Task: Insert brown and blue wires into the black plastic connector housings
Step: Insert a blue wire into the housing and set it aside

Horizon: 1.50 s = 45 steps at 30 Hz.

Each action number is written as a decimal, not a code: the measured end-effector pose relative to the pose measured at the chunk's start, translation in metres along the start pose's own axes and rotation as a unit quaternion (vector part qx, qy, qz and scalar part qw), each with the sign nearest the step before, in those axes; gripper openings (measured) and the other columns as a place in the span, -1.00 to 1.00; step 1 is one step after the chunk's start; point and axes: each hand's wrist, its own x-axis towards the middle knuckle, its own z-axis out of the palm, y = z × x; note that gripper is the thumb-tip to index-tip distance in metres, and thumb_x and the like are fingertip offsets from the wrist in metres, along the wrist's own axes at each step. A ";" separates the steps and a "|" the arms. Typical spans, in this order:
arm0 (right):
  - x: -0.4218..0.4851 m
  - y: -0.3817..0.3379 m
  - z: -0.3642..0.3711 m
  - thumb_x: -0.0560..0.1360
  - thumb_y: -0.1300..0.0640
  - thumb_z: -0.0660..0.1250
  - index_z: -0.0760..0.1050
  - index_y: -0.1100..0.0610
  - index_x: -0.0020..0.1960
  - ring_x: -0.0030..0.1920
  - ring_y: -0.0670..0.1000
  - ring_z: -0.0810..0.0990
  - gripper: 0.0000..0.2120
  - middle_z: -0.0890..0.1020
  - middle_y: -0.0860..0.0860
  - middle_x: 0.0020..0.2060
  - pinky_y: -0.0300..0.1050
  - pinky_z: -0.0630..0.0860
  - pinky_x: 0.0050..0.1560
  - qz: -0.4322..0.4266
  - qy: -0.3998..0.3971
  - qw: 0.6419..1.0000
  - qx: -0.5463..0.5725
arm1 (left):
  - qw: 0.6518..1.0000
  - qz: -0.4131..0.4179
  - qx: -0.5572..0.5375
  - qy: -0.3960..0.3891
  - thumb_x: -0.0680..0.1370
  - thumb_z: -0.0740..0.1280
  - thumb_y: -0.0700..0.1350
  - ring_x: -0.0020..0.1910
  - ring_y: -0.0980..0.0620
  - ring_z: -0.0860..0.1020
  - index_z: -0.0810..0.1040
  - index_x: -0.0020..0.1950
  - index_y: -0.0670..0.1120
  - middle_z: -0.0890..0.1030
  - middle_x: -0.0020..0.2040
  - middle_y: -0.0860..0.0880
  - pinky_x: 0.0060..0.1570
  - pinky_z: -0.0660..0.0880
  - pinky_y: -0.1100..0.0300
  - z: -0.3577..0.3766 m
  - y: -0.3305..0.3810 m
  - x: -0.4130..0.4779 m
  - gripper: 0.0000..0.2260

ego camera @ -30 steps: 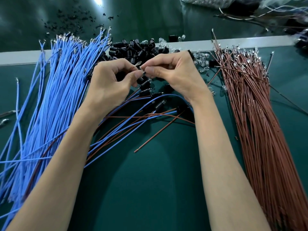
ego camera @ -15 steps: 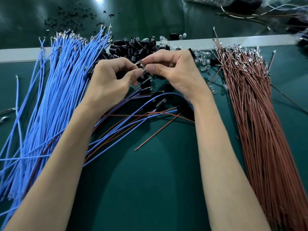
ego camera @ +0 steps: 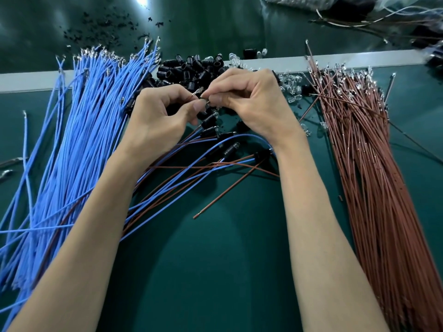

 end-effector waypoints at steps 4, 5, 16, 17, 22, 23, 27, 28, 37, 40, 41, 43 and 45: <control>-0.001 0.000 0.000 0.44 0.40 0.39 0.62 0.22 0.01 -0.17 -0.14 0.62 -0.81 0.64 0.07 -0.18 -0.30 0.51 -0.08 -0.003 0.000 1.000 0.001 | 1.000 0.000 -0.006 0.003 0.54 0.37 -0.15 -0.54 0.28 0.37 0.59 -0.18 -0.20 0.52 -0.48 0.19 -0.46 0.21 0.48 0.002 0.000 0.000 -0.85; -0.001 0.000 0.001 0.44 0.39 0.39 0.62 0.20 0.02 -0.16 -0.13 0.63 -0.80 0.65 0.07 -0.18 -0.30 0.51 -0.07 0.000 0.007 1.000 0.007 | 1.000 -0.003 -0.005 0.006 0.55 0.37 -0.15 -0.55 0.26 0.36 0.59 -0.18 -0.19 0.52 -0.50 0.19 -0.47 0.20 0.48 0.002 0.000 0.001 -0.85; 0.000 0.006 0.006 0.40 0.34 0.46 0.62 0.22 0.02 -0.17 -0.15 0.61 -0.79 0.65 0.10 -0.17 -0.32 0.49 -0.07 0.012 0.044 0.998 0.046 | 0.998 -0.021 -0.031 0.040 0.56 0.35 -0.12 -0.55 0.29 0.35 0.56 -0.24 -0.05 0.53 -0.48 0.17 -0.47 0.20 0.49 0.004 -0.001 0.002 -0.84; 0.000 0.006 0.006 0.40 0.34 0.45 0.61 0.22 0.03 -0.19 -0.20 0.59 -0.79 0.63 0.10 -0.16 -0.37 0.46 -0.11 0.010 0.046 0.998 0.041 | 0.998 -0.020 -0.031 0.043 0.55 0.36 -0.12 -0.54 0.29 0.36 0.57 -0.21 -0.08 0.53 -0.44 0.14 -0.46 0.22 0.49 0.004 -0.001 0.001 -0.86; 0.001 0.007 0.009 0.45 0.33 0.41 0.63 0.23 0.04 -0.09 -0.11 0.61 -0.83 0.63 0.08 -0.12 -0.29 0.49 -0.01 0.011 0.037 0.999 0.014 | 0.998 -0.017 -0.025 0.053 0.55 0.36 -0.12 -0.51 0.28 0.37 0.57 -0.20 -0.06 0.55 -0.38 0.06 -0.43 0.25 0.47 0.002 -0.001 0.002 -0.87; 0.001 0.007 0.009 0.45 0.34 0.41 0.63 0.25 0.03 -0.08 -0.09 0.61 -0.83 0.63 0.09 -0.12 -0.28 0.50 0.00 0.009 0.039 0.999 0.011 | 0.998 -0.016 -0.024 0.056 0.55 0.36 -0.13 -0.50 0.28 0.38 0.57 -0.21 -0.04 0.55 -0.38 0.06 -0.42 0.26 0.46 0.003 -0.001 0.002 -0.87; 0.002 0.007 0.013 0.45 0.35 0.40 0.63 0.25 0.05 -0.07 -0.06 0.62 -0.81 0.65 0.11 -0.11 -0.27 0.51 0.01 0.006 0.048 0.999 0.008 | 0.997 -0.014 -0.024 0.075 0.54 0.37 -0.12 -0.46 0.25 0.39 0.56 -0.25 0.03 0.56 -0.39 0.10 -0.38 0.31 0.40 0.004 -0.003 0.003 -0.84; 0.002 0.006 0.014 0.45 0.35 0.41 0.62 0.25 0.07 -0.07 -0.06 0.63 -0.80 0.66 0.10 -0.12 -0.26 0.52 0.02 0.008 0.053 0.998 0.017 | 0.996 -0.015 -0.026 0.079 0.53 0.37 -0.11 -0.45 0.24 0.40 0.56 -0.26 0.04 0.56 -0.40 0.12 -0.38 0.32 0.39 0.004 -0.004 0.003 -0.83; 0.003 0.005 0.016 0.40 0.34 0.46 0.62 0.18 0.02 -0.13 -0.14 0.65 -0.78 0.68 0.00 -0.20 -0.28 0.53 -0.02 0.026 0.089 0.993 0.072 | 0.994 -0.010 -0.036 0.100 0.53 0.38 -0.11 -0.41 0.26 0.49 0.58 -0.20 -0.01 0.59 -0.35 0.09 -0.29 0.41 0.37 0.005 -0.003 0.002 -0.89; 0.003 0.005 0.016 0.40 0.35 0.45 0.63 0.18 0.00 -0.13 -0.13 0.65 -0.80 0.69 0.02 -0.19 -0.26 0.54 -0.01 0.027 0.082 0.995 0.051 | 0.995 -0.008 -0.028 0.098 0.54 0.37 -0.13 -0.43 0.28 0.46 0.59 -0.18 -0.08 0.58 -0.35 0.06 -0.32 0.37 0.42 0.007 -0.003 0.002 -0.90; 0.003 0.005 0.016 0.40 0.35 0.45 0.64 0.18 0.00 -0.13 -0.13 0.65 -0.80 0.69 0.03 -0.19 -0.26 0.54 -0.02 0.026 0.079 0.995 0.045 | 0.995 -0.007 -0.025 0.098 0.54 0.37 -0.13 -0.44 0.29 0.47 0.59 -0.18 -0.08 0.58 -0.35 0.06 -0.32 0.37 0.42 0.008 -0.003 0.002 -0.90; 0.003 0.004 0.015 0.40 0.36 0.45 0.64 0.19 0.00 -0.14 -0.14 0.65 -0.81 0.69 0.02 -0.20 -0.28 0.53 -0.04 0.025 0.079 0.996 0.044 | 0.995 -0.005 -0.021 0.100 0.54 0.37 -0.14 -0.44 0.29 0.47 0.59 -0.18 -0.10 0.58 -0.35 0.07 -0.33 0.36 0.44 0.008 -0.003 0.002 -0.90; 0.002 0.004 0.016 0.40 0.36 0.45 0.64 0.18 -0.01 -0.16 -0.16 0.65 -0.81 0.68 0.01 -0.22 -0.28 0.53 -0.05 0.025 0.080 0.996 0.044 | 0.995 -0.006 -0.021 0.100 0.54 0.37 -0.14 -0.45 0.30 0.47 0.59 -0.18 -0.08 0.58 -0.35 0.07 -0.34 0.34 0.46 0.007 -0.003 0.001 -0.90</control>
